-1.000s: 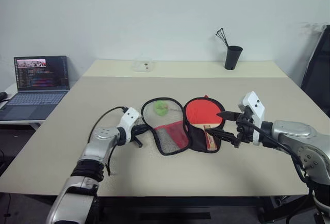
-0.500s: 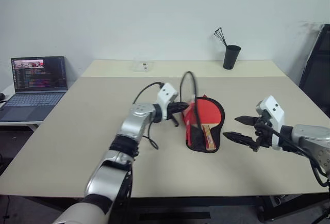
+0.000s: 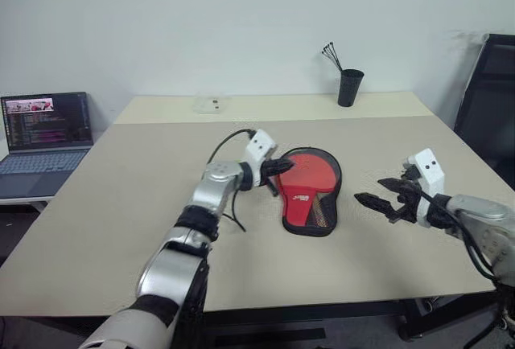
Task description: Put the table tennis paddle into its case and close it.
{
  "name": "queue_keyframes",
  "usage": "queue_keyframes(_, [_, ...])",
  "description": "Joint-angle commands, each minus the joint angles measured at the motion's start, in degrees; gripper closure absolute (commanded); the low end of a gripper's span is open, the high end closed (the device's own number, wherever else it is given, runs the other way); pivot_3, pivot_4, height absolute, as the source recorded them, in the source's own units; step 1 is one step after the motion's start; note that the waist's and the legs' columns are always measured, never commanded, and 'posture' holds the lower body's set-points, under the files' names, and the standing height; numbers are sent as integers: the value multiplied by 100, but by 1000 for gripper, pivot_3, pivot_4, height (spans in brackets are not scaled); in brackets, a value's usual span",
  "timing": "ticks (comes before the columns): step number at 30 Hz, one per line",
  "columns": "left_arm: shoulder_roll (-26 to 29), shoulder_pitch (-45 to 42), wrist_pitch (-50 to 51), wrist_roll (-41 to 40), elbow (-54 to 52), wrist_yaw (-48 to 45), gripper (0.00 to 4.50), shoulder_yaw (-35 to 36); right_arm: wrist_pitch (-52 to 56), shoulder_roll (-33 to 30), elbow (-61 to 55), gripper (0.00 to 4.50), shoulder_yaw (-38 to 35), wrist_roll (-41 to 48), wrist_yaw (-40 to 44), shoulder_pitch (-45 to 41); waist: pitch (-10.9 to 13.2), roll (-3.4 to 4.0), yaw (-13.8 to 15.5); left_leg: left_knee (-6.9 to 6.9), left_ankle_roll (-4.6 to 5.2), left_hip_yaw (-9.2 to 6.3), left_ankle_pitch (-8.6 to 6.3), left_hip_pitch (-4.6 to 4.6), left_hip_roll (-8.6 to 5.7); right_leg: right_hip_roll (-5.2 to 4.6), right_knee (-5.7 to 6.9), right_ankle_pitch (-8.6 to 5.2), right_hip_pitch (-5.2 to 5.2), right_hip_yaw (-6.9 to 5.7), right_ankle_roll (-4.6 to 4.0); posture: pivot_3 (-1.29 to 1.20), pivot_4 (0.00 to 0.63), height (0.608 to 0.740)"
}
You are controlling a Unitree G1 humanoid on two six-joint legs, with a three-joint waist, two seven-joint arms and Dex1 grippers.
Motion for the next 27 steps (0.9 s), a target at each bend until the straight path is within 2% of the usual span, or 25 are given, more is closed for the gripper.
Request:
queue_keyframes(1, [336,381,327,-387,-1160,-390,4424,193,-32,353,465,0,139,-316,-456,-341,0,0,20,1,0,-2,0,-2,-1,-1,0,0,-1,-1,0,0,150,740])
queue_keyframes(6, [871,1147,1062,-786,-2615,-579,4424,346,-219,872,1216,0,460,-636,-589,-594,0,0,39,3,0,-5,0,-7,-2,-6,-2,1,0,-1,-2,0,150,740])
queue_keyframes(10, [1111,1490,1460,-976,-3295,-453,4424,450,-440,1110,1745,0,610,-864,-567,-774,0,1,65,4,0,-8,0,-9,-5,-10,-3,1,0,-4,-2,0,150,740])
queue_keyframes(18, [1203,1707,1686,-1049,-3617,-151,4424,505,-843,1446,2519,0,903,-1249,-416,-1167,0,0,40,4,1,-6,0,-5,-5,-10,-1,1,0,-3,-2,0,150,740])
queue_keyframes(24, [1226,1744,1676,-1069,-3650,-95,4424,477,-935,1406,2844,0,1210,-1545,-113,-1295,-1,1,31,5,1,-3,0,-4,-5,-10,0,4,1,-1,-7,0,150,740])
queue_keyframes(27, [1248,1756,1666,-1078,-3635,-83,4500,497,-994,1362,3021,610,1313,-1682,51,-1385,-1,1,25,4,1,-3,0,0,-3,-8,1,4,1,-1,-7,0,150,740])
